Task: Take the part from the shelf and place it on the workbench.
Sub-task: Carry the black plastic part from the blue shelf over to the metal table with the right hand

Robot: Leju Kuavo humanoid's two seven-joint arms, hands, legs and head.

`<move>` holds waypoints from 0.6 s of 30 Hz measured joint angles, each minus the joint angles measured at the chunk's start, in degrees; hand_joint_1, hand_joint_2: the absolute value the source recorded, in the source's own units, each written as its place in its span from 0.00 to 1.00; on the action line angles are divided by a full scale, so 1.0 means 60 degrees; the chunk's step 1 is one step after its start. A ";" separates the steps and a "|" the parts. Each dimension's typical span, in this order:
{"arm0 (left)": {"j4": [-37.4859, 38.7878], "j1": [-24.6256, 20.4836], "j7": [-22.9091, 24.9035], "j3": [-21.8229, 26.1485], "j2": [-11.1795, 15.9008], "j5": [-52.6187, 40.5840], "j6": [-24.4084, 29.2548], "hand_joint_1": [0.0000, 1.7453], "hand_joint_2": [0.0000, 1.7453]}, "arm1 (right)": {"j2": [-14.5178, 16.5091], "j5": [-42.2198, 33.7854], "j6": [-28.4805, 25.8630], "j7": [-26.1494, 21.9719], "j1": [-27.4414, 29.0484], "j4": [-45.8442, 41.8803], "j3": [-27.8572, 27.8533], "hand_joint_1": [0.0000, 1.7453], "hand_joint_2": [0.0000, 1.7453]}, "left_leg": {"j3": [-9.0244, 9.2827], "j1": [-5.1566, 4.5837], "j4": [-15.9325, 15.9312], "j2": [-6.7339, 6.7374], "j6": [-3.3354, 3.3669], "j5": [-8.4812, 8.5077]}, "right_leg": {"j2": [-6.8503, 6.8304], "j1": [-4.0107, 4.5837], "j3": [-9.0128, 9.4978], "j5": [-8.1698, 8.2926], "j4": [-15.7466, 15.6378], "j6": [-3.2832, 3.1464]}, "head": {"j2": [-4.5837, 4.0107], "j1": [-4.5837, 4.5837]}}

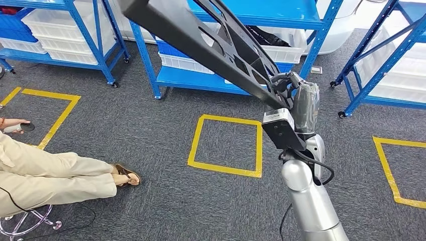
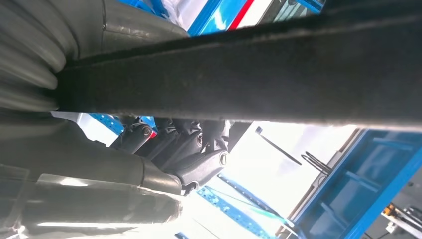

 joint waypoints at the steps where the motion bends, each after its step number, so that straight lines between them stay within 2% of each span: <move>1: 0.0004 0.0003 -0.0012 0.0004 -0.0001 -0.0004 -0.0010 0.00 1.00 | 0.0013 -0.0002 0.0002 0.0000 -0.0019 0.0029 0.0000 1.00 1.00 | -0.0159 0.0021 0.0437 -0.0017 -0.0033 -0.0355 | -0.0015 -0.0019 -0.0007 0.0059 -0.0005 -0.0095 | 0.0000 -0.0003; 3: 0.0014 0.0009 -0.0018 0.0006 -0.0006 -0.0014 -0.0016 0.00 1.00 | 0.0033 -0.0005 0.0005 0.0000 -0.0039 0.0087 0.0000 1.00 1.00 | -0.0607 0.0026 0.1784 -0.0044 -0.0089 -0.1147 | -0.0039 0.0040 -0.0071 0.0139 0.0007 -0.0213 | 0.0000 -0.0010; 4: 0.0016 0.0014 -0.0019 0.0007 -0.0007 -0.0019 -0.0016 0.00 1.00 | 0.0038 -0.0008 0.0006 0.0000 -0.0039 0.0118 0.0000 1.00 1.00 | -0.0764 0.0028 0.2334 -0.0051 -0.0112 -0.1348 | -0.0044 0.0063 -0.0099 0.0158 0.0011 -0.0232 | 0.0000 -0.0009; 5: 0.0016 0.0020 -0.0019 0.0008 -0.0006 -0.0023 -0.0016 0.00 1.00 | 0.0044 -0.0011 0.0006 0.0000 -0.0037 0.0149 0.0000 1.00 1.00 | -0.0787 0.0030 0.2604 -0.0051 -0.0123 -0.1384 | -0.0046 0.0080 -0.0115 0.0171 0.0016 -0.0241 | 0.0000 -0.0009; 6: 0.0016 0.0025 -0.0023 0.0009 -0.0005 -0.0028 -0.0015 0.00 1.00 | 0.0048 -0.0013 0.0006 0.0000 -0.0037 0.0178 0.0000 1.00 1.00 | -0.0599 0.0031 0.2436 -0.0049 -0.0117 -0.1233 | -0.0046 0.0087 -0.0117 0.0177 0.0023 -0.0243 | 0.0000 -0.0010; 8: 0.0015 0.0027 -0.0046 0.0011 -0.0005 -0.0045 -0.0005 0.00 1.00 | 0.0063 -0.0013 0.0005 0.0000 -0.0042 0.0206 0.0000 1.00 1.00 | 0.0150 0.0031 0.1269 -0.0055 -0.0053 -0.0748 | -0.0038 0.0093 -0.0107 0.0162 0.0043 -0.0222 | 0.0000 -0.0011; 9: 0.0014 0.0026 -0.0063 0.0011 -0.0004 -0.0058 0.0004 0.00 1.00 | 0.0074 -0.0013 0.0005 0.0000 -0.0050 0.0210 0.0000 1.00 1.00 | 0.0518 0.0015 0.0663 -0.0061 -0.0009 -0.0585 | -0.0034 0.0120 -0.0135 0.0151 0.0057 -0.0200 | 0.0000 -0.0008; 10: 0.0014 0.0025 -0.0078 0.0011 -0.0003 -0.0069 0.0018 0.00 1.00 | 0.0088 -0.0012 0.0005 -0.0001 -0.0058 0.0213 0.0001 1.00 1.00 | 0.0740 -0.0006 0.0271 -0.0067 0.0031 -0.0526 | -0.0030 0.0147 -0.0156 0.0146 0.0069 -0.0168 | 0.0000 -0.0004; 12: 0.0015 0.0025 -0.0096 0.0012 -0.0005 -0.0081 0.0060 0.00 1.00 | 0.0116 -0.0004 0.0005 -0.0006 -0.0077 0.0220 0.0004 1.00 1.00 | 0.0872 -0.0054 -0.0022 -0.0071 0.0067 -0.0571 | -0.0027 0.0221 -0.0217 0.0144 0.0102 -0.0090 | 0.0001 0.0005; 15: 0.0016 0.0027 -0.0121 0.0045 -0.0016 -0.0029 0.0108 0.00 1.00 | 0.0159 0.0044 0.0011 -0.0038 -0.0149 0.0267 0.0024 1.00 1.00 | 0.0843 -0.0125 -0.0134 -0.0083 0.0064 -0.0582 | -0.0028 0.0269 -0.0270 0.0150 0.0133 -0.0008 | 0.0002 0.0016; 18: 0.0014 0.0029 -0.0138 0.0127 -0.0014 0.0054 0.0127 0.00 1.00 | 0.0230 0.0104 0.0021 -0.0067 -0.0295 0.0381 0.0106 1.00 1.00 | 0.0832 -0.0204 -0.0133 -0.0089 0.0102 -0.0568 | -0.0033 0.0248 -0.0293 0.0174 0.0115 0.0036 | 0.0000 0.0016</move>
